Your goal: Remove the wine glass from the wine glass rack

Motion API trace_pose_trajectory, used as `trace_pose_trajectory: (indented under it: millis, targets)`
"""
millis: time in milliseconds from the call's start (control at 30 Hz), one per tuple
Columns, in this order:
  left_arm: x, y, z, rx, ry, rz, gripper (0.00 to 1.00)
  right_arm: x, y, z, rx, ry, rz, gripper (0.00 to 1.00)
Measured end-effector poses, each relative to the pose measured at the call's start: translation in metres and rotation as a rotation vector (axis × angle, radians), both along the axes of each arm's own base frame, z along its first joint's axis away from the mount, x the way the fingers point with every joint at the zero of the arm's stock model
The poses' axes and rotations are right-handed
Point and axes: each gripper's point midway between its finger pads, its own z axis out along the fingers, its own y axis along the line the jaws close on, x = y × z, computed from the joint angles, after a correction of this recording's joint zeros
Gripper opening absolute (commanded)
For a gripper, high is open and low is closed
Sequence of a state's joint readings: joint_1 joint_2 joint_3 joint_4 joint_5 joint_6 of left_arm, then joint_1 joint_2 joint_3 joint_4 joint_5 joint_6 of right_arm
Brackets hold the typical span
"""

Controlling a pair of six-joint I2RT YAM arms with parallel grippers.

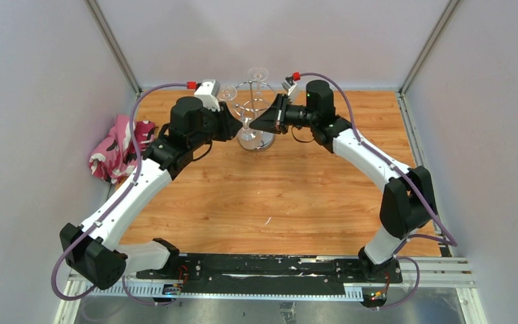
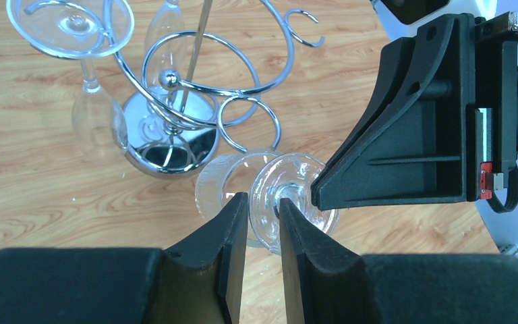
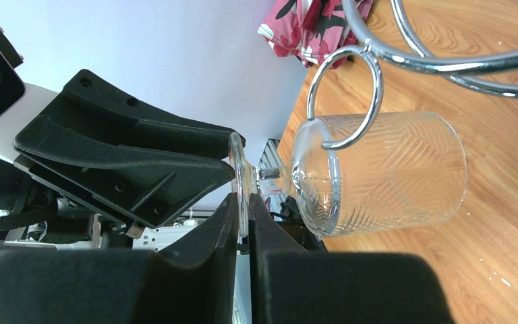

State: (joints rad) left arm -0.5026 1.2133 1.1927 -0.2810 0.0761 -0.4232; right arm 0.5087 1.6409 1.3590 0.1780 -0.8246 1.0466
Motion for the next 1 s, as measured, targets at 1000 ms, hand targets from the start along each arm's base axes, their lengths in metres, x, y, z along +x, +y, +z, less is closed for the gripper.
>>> trace_pose_trajectory:
  millis: [1000]
  targets:
    - [-0.035,-0.027,0.011,-0.214,-0.190,-0.208,0.17,-0.073,-0.074,0.117,0.067,-0.319,-0.086,0.00]
